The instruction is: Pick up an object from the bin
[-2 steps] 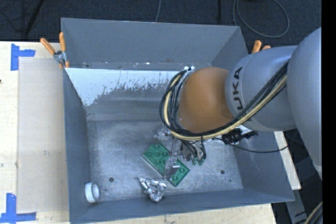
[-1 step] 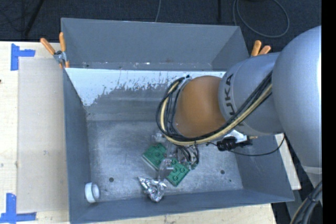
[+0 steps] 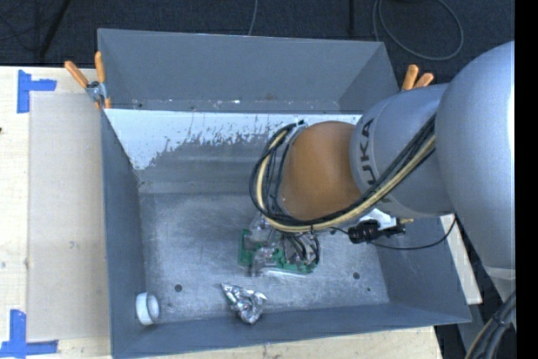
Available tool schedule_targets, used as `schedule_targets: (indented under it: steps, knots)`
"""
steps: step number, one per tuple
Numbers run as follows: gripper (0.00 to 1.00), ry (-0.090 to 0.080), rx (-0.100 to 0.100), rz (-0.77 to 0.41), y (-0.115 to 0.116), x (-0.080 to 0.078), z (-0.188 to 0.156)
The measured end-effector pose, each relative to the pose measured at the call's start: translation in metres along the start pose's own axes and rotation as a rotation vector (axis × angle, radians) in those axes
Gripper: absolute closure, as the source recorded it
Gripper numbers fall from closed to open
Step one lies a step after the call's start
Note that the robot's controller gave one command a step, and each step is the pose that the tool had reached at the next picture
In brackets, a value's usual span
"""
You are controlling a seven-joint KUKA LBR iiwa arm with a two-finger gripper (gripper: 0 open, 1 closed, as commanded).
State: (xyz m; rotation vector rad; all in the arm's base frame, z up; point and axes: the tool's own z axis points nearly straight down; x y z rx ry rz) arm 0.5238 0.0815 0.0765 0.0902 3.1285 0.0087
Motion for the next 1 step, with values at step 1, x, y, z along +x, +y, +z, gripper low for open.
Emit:
schedule_targets:
  steps: [1]
  knots:
    - [1.00, 0.004, 0.005, -0.024, -0.0032, 0.0009, -0.1406]
